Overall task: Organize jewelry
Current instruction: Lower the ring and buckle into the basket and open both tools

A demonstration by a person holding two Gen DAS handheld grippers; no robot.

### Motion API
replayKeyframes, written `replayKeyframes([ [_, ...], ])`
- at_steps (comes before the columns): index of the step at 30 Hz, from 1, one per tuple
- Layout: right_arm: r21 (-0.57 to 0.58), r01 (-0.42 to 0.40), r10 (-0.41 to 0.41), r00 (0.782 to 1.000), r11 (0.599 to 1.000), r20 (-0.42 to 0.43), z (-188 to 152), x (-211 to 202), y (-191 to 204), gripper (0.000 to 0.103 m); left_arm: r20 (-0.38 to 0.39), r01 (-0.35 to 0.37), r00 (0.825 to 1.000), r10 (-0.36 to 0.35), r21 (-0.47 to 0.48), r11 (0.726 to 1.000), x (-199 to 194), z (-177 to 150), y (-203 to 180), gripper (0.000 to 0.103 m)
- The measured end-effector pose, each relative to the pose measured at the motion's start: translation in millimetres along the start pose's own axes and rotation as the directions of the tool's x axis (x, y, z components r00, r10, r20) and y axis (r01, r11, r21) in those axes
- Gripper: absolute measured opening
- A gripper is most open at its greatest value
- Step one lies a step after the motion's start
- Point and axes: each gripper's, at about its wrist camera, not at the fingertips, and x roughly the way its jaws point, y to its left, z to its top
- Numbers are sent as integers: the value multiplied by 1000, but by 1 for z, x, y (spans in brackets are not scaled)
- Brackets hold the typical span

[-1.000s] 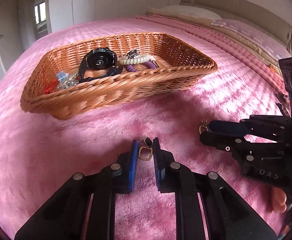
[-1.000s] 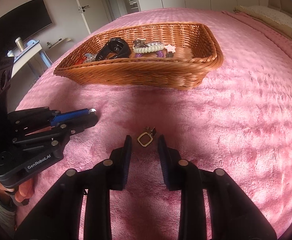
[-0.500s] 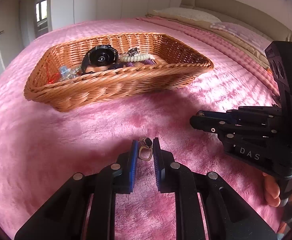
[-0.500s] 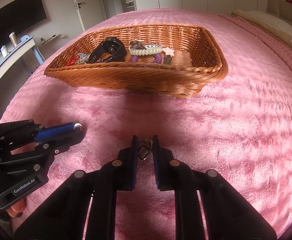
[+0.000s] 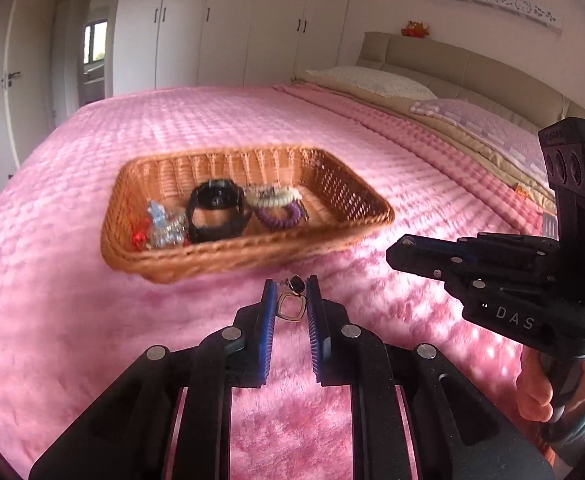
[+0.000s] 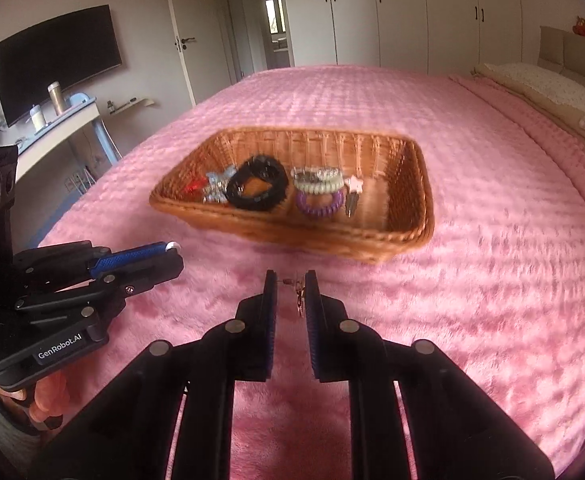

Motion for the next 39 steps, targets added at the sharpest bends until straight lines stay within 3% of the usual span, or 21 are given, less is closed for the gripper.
replayKeyframes([
  [5,-15,27,-27,999,1000,39,49,11,-7,12,68,-28,997,31,-43,999,-5,41,18,13],
  [11,56,20,-19,999,998,-35,90,74,-31,12,36,-48,998,54,-139,989,40,77,59,13],
  [17,141,33,-11,988,989,-154,104,140,-57,12,-34,-46,999,42,-153,987,88,70,71,13],
  [22,128,104,-76,975,986,-209,104,166,-61,12,-84,-51,996,39,-146,988,111,59,75,13],
  [28,136,118,-86,972,984,-220,102,169,-65,13,-91,-49,995,37,-144,988,115,54,74,15],
  [29,141,124,-92,972,982,-216,103,167,-66,14,-83,-48,996,36,-144,988,113,54,73,22],
  [30,146,124,-92,973,981,-210,103,165,-68,19,-71,-43,997,33,-144,989,110,54,72,29],
  [32,156,118,-86,976,981,-199,103,160,-70,32,-46,-31,999,25,-146,989,103,55,71,32],
  [33,158,117,-86,978,980,-190,101,155,-71,44,-37,-21,999,16,-152,988,99,56,72,35],
  [35,152,100,-73,982,983,-173,100,145,-69,47,-8,2,1000,-3,-179,984,86,57,73,41],
  [39,137,49,-31,991,989,-130,97,113,-58,47,40,18,999,-10,-205,979,58,57,73,43],
])
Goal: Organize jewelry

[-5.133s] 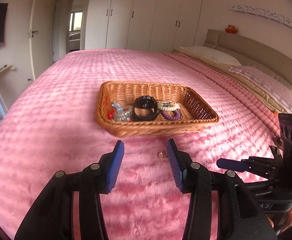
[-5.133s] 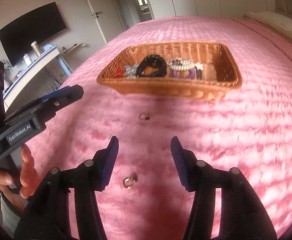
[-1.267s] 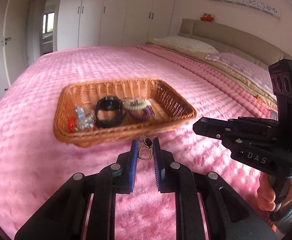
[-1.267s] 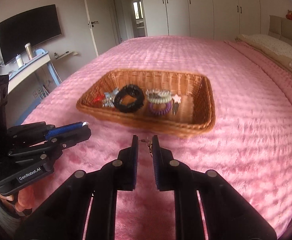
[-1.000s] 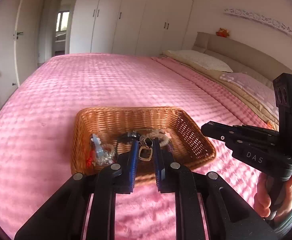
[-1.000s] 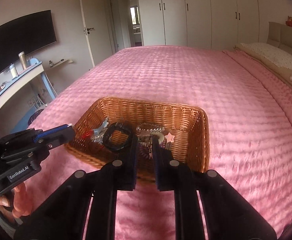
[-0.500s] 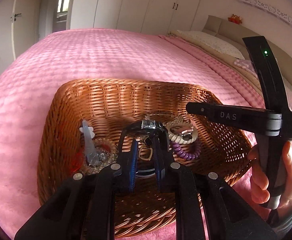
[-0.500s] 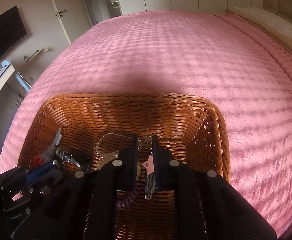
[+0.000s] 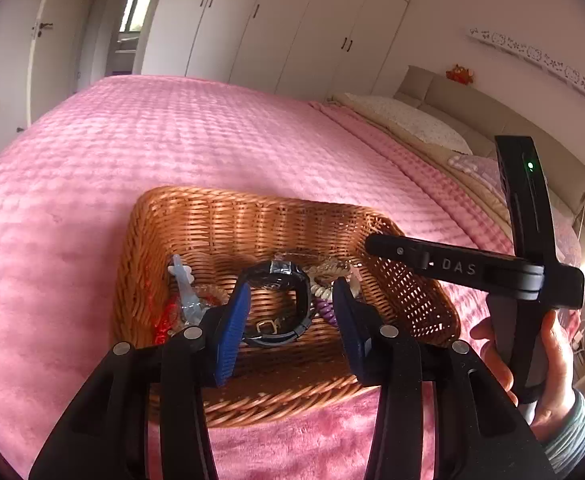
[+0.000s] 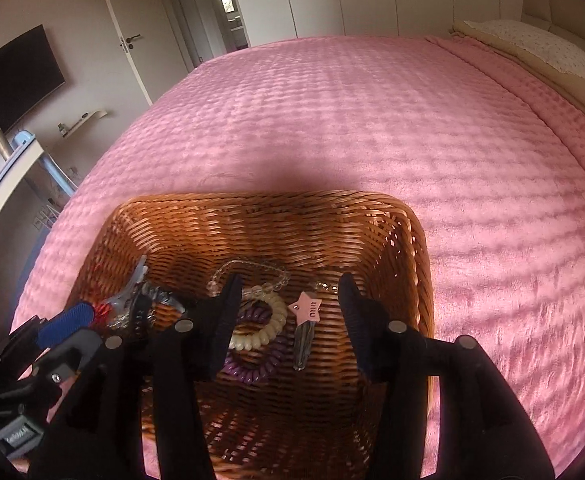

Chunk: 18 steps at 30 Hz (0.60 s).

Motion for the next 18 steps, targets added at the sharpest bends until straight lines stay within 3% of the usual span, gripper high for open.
replayKeyframes([
  [7,-84,-41,49,994,996,102,-33,-81,32,48,103,-8,995,10,-15,1000,-70,-10,-15,57],
  [9,-97,-54,66,989,994,132,-44,-103,41,50,131,-37,991,37,-3,999,-92,-15,-25,65],
  [14,-129,-50,78,973,990,217,-78,-156,62,55,199,-109,975,100,35,993,-146,-31,-50,69],
  [18,-147,-39,80,954,988,288,-102,-193,74,69,272,-190,948,168,56,980,-184,-44,-72,83],
])
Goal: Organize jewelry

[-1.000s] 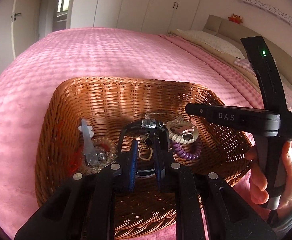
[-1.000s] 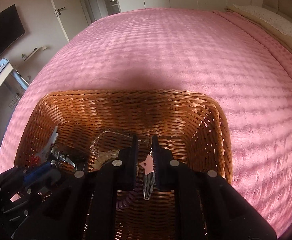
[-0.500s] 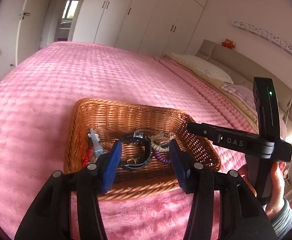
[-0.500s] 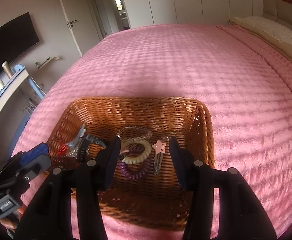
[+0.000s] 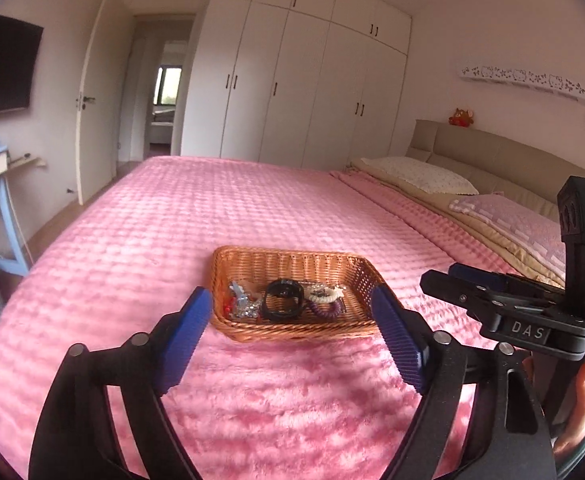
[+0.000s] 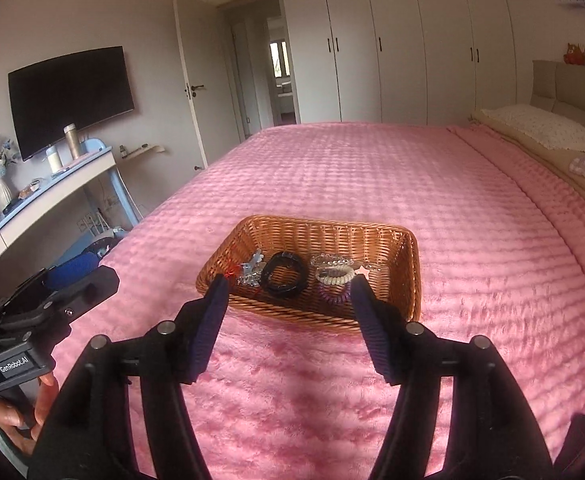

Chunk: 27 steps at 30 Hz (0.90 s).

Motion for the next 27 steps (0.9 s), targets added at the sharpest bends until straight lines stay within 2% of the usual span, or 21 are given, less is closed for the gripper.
replayKeyframes([
  [1,-4,4,-4,1000,1000,19,-3,-11,3,73,21,-15,1000,14,9,1000,-11,-1,-4,84],
  [7,-54,43,-36,992,998,123,-26,-55,23,79,108,-95,990,89,45,994,-53,-12,-20,90],
  [13,-96,122,-98,969,988,229,-62,-71,35,80,206,-187,963,174,47,981,-78,-36,-26,91],
  [16,-106,173,-140,955,979,263,-77,-66,38,80,244,-245,944,222,67,967,-77,-52,-29,91],
  [20,-85,211,-182,948,974,260,-91,-49,28,80,272,-320,918,287,84,944,-65,-71,-30,91],
  [27,-56,229,-208,945,972,253,-102,-21,7,80,237,-352,914,328,66,934,-31,-93,-20,91],
])
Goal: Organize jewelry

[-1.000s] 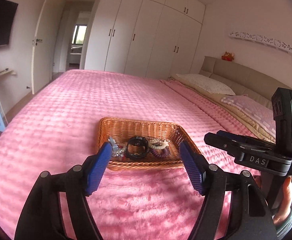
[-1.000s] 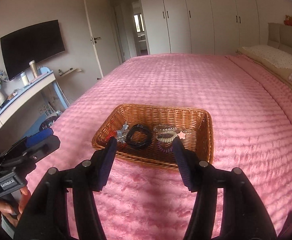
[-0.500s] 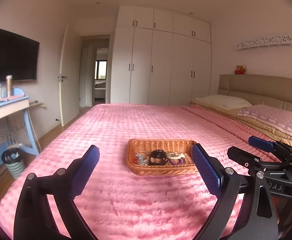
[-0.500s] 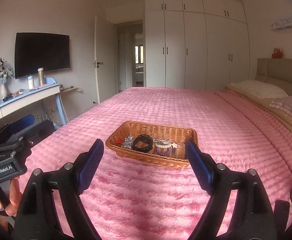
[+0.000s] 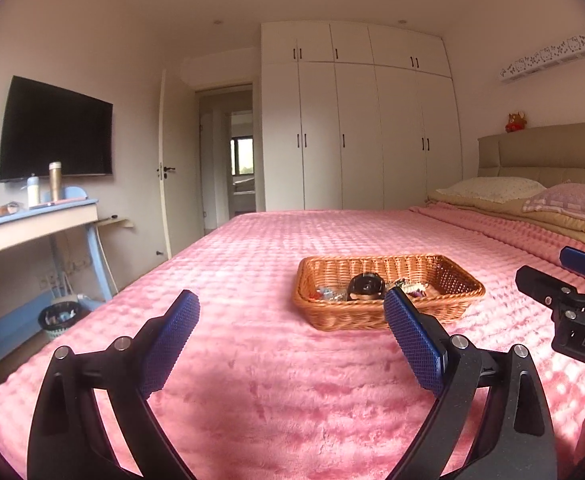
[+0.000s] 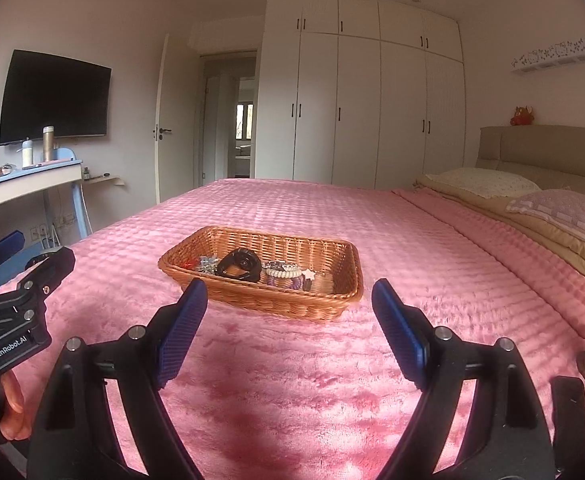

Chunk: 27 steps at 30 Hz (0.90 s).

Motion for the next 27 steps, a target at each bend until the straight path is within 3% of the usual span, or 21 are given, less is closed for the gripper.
replayKeyframes([
  [6,35,-21,21,1000,999,-3,-14,15,-4,80,-45,-13,999,13,-10,1000,15,-15,0,91],
  [27,40,-20,20,1000,999,-14,-26,18,-1,89,-68,-14,998,12,-29,999,18,-20,4,95],
])
